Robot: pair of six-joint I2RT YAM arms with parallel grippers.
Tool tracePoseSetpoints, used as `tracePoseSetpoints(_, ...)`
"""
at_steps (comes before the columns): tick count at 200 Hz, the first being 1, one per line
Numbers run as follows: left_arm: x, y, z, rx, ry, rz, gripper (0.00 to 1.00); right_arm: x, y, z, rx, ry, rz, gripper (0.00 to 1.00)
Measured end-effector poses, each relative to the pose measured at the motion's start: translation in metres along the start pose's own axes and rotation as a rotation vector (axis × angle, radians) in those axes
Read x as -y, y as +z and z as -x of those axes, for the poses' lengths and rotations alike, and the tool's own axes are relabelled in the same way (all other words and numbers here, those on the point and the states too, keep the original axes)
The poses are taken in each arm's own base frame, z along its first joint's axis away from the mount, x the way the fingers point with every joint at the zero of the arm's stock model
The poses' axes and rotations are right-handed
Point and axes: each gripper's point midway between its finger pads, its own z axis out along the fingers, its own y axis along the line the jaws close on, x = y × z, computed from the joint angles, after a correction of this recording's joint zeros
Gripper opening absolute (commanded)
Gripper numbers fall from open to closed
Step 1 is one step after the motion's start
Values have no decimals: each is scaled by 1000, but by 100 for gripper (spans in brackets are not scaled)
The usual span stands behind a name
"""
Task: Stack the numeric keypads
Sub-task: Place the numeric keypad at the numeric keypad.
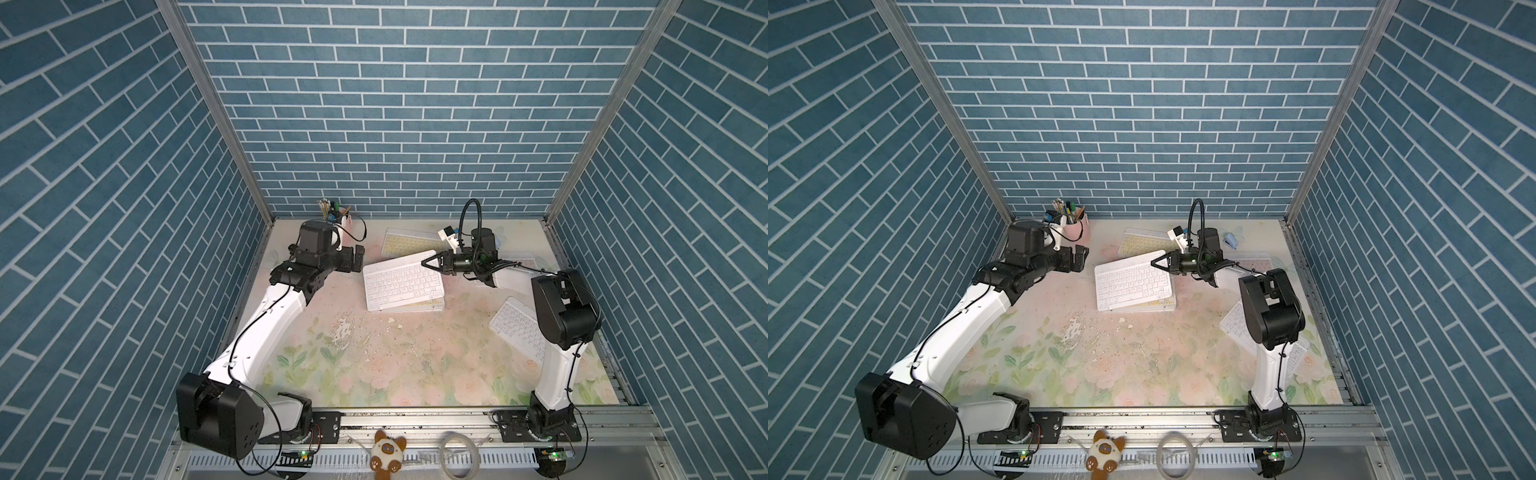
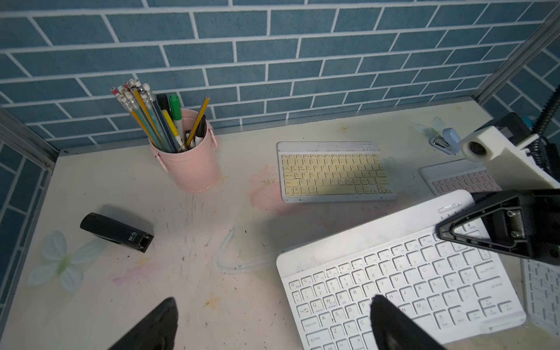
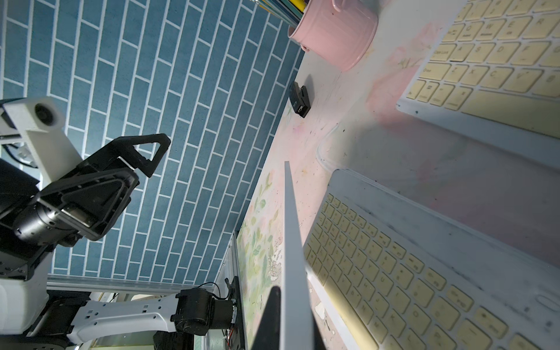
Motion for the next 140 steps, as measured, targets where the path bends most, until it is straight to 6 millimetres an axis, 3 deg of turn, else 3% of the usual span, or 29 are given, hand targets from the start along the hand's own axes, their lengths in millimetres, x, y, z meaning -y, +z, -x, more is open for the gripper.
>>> tracePoseSetpoints(62, 4, 4, 8, 18, 40, -8, 100, 11, -8, 3, 7, 8, 16, 0)
tracePoseSetpoints(140, 12, -10, 19, 73, 90, -54, 100, 35, -2, -3, -4, 82, 30, 0)
